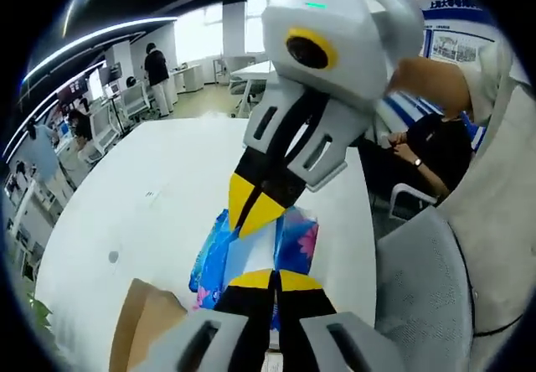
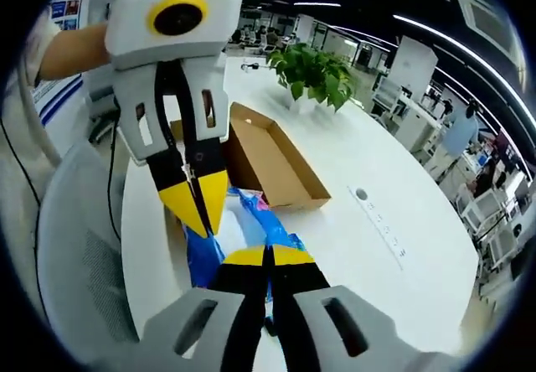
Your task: Operate the shoe box by opening the lid, removing the specified soft item, and placing it in the target area until the item is outside and the box remains undamaged.
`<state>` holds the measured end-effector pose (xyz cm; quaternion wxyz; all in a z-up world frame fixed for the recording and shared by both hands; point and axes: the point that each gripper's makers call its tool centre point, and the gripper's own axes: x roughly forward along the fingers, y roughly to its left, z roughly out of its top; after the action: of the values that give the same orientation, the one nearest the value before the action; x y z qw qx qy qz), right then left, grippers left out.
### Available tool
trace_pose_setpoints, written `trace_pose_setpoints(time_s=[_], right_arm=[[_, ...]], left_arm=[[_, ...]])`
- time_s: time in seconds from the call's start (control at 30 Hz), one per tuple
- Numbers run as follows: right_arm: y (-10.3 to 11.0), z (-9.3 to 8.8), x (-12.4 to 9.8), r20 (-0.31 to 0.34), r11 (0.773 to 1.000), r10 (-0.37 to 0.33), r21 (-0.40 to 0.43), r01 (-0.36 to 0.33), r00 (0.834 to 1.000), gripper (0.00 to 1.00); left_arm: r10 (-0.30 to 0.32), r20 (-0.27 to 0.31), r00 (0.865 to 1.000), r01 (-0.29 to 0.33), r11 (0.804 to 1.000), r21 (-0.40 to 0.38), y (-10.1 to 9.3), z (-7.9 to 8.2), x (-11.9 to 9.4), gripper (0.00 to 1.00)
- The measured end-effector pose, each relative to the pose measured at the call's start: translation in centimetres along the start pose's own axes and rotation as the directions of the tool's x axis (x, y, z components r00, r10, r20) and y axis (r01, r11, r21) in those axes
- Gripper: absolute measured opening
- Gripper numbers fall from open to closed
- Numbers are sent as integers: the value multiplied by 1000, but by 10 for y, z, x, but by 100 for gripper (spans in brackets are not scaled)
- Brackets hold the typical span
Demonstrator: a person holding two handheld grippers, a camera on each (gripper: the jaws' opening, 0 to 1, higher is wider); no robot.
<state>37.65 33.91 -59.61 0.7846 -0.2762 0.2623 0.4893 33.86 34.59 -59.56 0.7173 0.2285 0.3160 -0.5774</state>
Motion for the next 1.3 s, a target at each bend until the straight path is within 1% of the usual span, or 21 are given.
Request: trace_pose_setpoints(time_s=[0.1,0.4,0.67,0.93,1.13,1.3], right_arm=[[-5,-8,-5,-4,1000,-7,11,7,1000,0],[-19,-28,-17,-12,999,-25,21,25,1000,0],[-30,-42,-27,-10,999,-25,36,25,1000,0],[-43,-55,-38,-5,999,-27,42,27,1000,0],[-53,-64,-44,-2,998,-33,48,33,999,0],[-65,-76,-51,1,998,-35,59,35,999,0]], left_arm=[[-14,0,1000,14,1000,17,-2,8,10,0],[-34,-3,999,34,999,31,-4,24,30,0],[-49,-13,999,49,998,45,-7,34,45,0],[-71,-20,997,72,995,73,-10,51,62,0],[-76,-23,997,78,994,80,-6,62,74,0],[-87,-23,996,89,992,90,-4,72,85,0]])
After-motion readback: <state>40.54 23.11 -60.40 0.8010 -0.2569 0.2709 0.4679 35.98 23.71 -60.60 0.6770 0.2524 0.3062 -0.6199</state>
